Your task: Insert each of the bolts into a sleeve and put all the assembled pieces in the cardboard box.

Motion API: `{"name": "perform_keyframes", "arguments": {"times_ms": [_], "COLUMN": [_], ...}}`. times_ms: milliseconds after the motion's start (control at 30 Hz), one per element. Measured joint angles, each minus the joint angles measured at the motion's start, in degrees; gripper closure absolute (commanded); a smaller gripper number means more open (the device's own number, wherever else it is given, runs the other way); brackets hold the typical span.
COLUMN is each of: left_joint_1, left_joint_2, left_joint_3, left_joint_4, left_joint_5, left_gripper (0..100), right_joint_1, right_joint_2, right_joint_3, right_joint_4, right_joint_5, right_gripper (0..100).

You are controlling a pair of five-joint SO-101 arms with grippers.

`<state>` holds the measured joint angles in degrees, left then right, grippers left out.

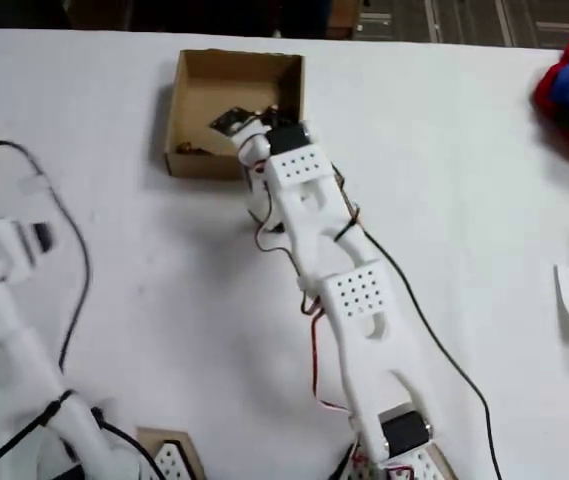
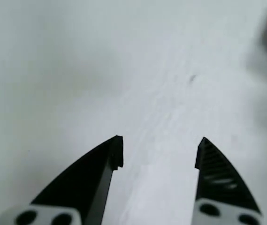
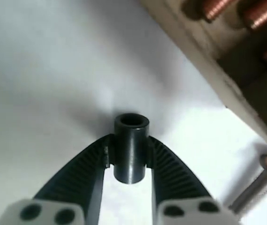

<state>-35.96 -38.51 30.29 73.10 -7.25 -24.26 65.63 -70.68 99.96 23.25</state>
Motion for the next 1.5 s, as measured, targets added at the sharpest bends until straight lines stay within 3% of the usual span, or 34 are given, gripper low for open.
{"name": "perform_keyframes", "arguments": {"times_ms": [167, 333, 600, 733, 900, 1333, 1500], "left_joint_1": [14.42, 24.09, 45.54, 54.42, 58.64, 60.48, 60.48], "left_joint_2": [2.37, 16.7, 50.37, 64.18, 80.26, 112.7, 118.42], "left_joint_3": [2.11, -3.69, -38.07, -57.76, -75.87, -114.46, -119.21], "left_joint_4": [-4.13, -5.89, 7.3, 11.52, 11.69, 8.79, 8.44], "left_joint_5": [2.64, 7.56, 16.79, 27.78, 42.29, 49.58, 50.29], "left_gripper": [74, 74, 74, 74, 74, 74, 77], "right_joint_1": [7.12, 16.44, 36.13, 43.25, 49.23, 55.21, 55.47], "right_joint_2": [-14.68, -38.24, -69.54, -73.41, -73.49, -73.67, -73.67], "right_joint_3": [4.48, 23.3, 61.1, 76.48, 88.62, 93.36, 93.36], "right_joint_4": [0.09, 0.09, -5.8, -12.75, -19.52, -23.56, -23.56], "right_joint_5": [-5.27, -7.74, -7.74, -7.74, -7.74, -7.74, -7.74], "right_gripper": [97.6, 97.6, 97.6, 97.6, 97.6, 97.6, 97.6]}}
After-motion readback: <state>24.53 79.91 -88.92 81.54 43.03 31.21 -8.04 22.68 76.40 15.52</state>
